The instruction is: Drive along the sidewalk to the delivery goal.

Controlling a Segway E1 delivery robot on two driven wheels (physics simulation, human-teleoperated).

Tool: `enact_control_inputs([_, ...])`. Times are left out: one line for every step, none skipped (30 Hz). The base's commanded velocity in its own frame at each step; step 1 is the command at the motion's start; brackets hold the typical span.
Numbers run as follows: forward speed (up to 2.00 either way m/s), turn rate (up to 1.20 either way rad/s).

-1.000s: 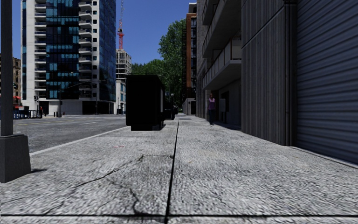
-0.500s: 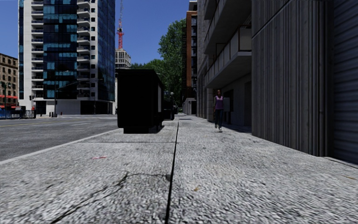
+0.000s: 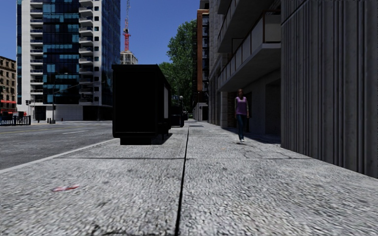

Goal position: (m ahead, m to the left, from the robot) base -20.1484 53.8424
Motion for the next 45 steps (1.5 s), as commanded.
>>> enact_control_inputs([1.94,0.00])
enact_control_inputs([1.94,0.00])
enact_control_inputs([1.94,0.00])
enact_control_inputs([1.94,0.00])
enact_control_inputs([1.94,0.00])
enact_control_inputs([1.94,0.00])
enact_control_inputs([1.94,0.00])
enact_control_inputs([1.94,0.00])
enact_control_inputs([1.94,0.00])
enact_control_inputs([1.94,0.00])
enact_control_inputs([1.94,0.00])
enact_control_inputs([1.94,0.00])
enact_control_inputs([1.94,0.00])
enact_control_inputs([1.94,0.00])
enact_control_inputs([1.94,0.00])
enact_control_inputs([1.94,0.00])
enact_control_inputs([1.94,0.00])
enact_control_inputs([1.94,0.00])
enact_control_inputs([1.94,0.00])
enact_control_inputs([1.94,0.00])
enact_control_inputs([1.95,0.00])
enact_control_inputs([1.95,0.00])
enact_control_inputs([1.95,0.00])
enact_control_inputs([1.95,0.00])
enact_control_inputs([1.95,0.00])
enact_control_inputs([1.96,0.08])
enact_control_inputs([1.96,0.11])
enact_control_inputs([1.97,0.12])
enact_control_inputs([1.97,0.00])
enact_control_inputs([1.97,0.00])
enact_control_inputs([1.97,0.00])
enact_control_inputs([1.97,0.00])
enact_control_inputs([1.97,0.00])
enact_control_inputs([1.97,0.00])
enact_control_inputs([1.97,0.00])
enact_control_inputs([2.00,0.00])
enact_control_inputs([2.00,0.00])
enact_control_inputs([2.00,0.00])
enact_control_inputs([2.00,0.00])
enact_control_inputs([2.00,0.00])
enact_control_inputs([2.00,0.00])
enact_control_inputs([2.00,0.00])
enact_control_inputs([2.00,0.00])
enact_control_inputs([2.00,0.00])
enact_control_inputs([2.00,0.00])
